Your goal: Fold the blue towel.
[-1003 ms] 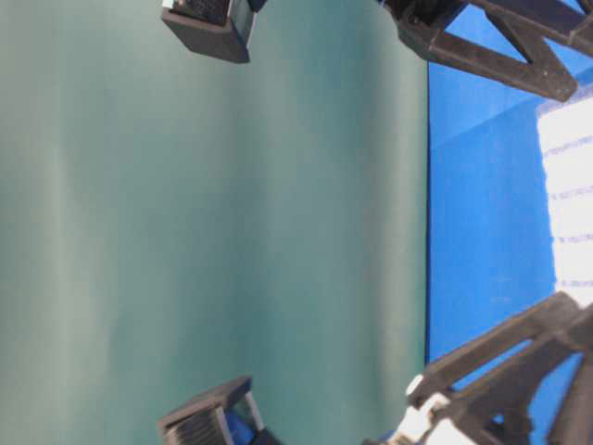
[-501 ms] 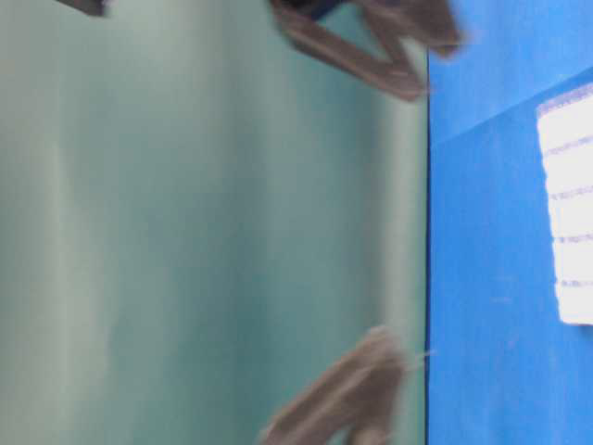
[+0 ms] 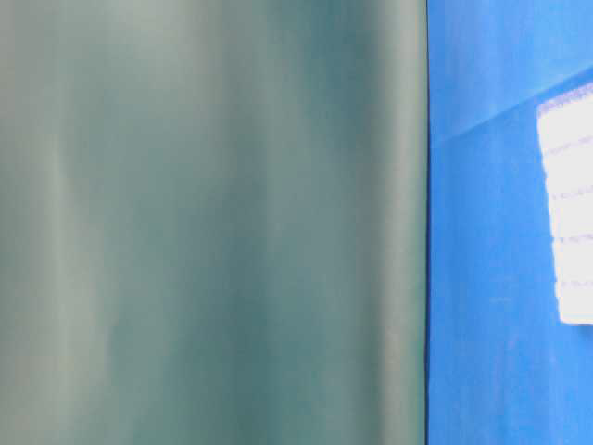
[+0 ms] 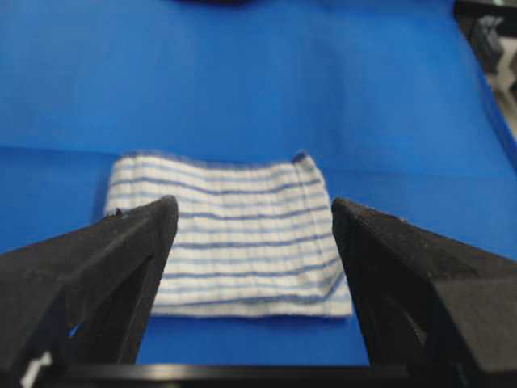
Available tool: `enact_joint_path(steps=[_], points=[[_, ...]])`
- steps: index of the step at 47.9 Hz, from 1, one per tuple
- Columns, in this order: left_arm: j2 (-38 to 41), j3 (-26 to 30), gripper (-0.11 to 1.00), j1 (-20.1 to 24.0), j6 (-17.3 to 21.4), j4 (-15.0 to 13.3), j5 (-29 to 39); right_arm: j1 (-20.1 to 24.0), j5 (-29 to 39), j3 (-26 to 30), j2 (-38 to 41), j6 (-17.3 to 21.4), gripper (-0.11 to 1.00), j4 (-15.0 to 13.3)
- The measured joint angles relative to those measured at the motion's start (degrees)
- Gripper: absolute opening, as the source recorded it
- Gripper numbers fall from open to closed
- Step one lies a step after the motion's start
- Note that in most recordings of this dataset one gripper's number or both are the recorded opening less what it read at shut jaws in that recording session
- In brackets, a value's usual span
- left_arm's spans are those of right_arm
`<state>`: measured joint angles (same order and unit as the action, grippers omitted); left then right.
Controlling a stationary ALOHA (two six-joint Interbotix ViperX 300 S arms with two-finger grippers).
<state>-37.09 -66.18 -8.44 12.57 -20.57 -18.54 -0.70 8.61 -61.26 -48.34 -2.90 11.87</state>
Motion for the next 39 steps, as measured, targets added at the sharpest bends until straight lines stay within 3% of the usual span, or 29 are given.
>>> enact_joint_path(steps=[17, 39], points=[[-13.71, -10.28, 0.72, 0.53, 0.09, 0.0, 0.0, -0.18, -0.35, -10.81, -11.95, -0.09, 0.89, -0.18], [-17.67, -17.23, 0.72, 0.62, 0.0, 0.0, 0.0, -0.18, -14.68, -19.34, -8.88, 0.62, 0.89, 0.09]])
